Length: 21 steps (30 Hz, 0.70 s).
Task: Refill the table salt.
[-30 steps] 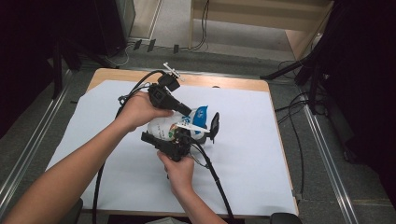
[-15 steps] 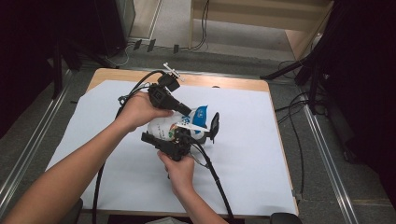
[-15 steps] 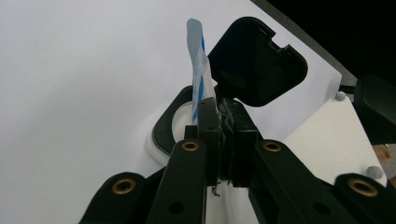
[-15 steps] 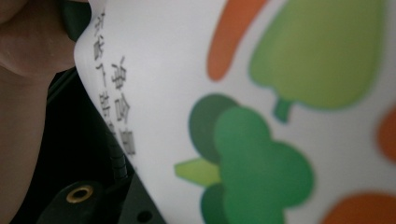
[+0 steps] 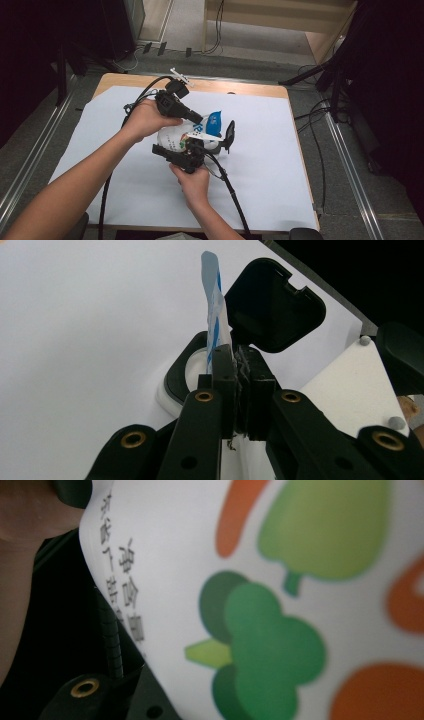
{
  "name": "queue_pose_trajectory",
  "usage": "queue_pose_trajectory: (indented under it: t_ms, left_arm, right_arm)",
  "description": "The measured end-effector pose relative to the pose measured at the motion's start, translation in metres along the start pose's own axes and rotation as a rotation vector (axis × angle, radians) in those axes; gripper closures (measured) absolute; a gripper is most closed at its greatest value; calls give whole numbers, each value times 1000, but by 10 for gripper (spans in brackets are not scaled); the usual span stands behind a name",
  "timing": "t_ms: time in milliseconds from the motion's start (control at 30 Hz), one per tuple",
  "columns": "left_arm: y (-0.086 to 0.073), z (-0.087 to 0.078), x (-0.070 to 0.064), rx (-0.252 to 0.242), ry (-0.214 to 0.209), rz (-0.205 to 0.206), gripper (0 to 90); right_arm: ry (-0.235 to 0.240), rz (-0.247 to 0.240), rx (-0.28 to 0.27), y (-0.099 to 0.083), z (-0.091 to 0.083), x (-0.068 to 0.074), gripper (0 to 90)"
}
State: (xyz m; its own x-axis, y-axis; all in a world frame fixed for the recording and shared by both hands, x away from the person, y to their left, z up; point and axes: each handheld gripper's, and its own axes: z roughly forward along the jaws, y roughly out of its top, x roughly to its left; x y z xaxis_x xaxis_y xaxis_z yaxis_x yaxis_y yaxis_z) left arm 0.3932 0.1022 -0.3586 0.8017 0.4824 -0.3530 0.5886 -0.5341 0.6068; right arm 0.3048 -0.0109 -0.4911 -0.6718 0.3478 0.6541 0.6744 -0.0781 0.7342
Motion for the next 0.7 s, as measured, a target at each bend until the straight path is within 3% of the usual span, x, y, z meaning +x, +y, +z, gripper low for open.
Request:
queue_pose_trajectory:
  t_ms: [700]
  left_arm:
    - [-5,-9,-1,-21,-12,22,884]
  right_arm:
    - [-58,-44,16,-5,-4,-2,699]
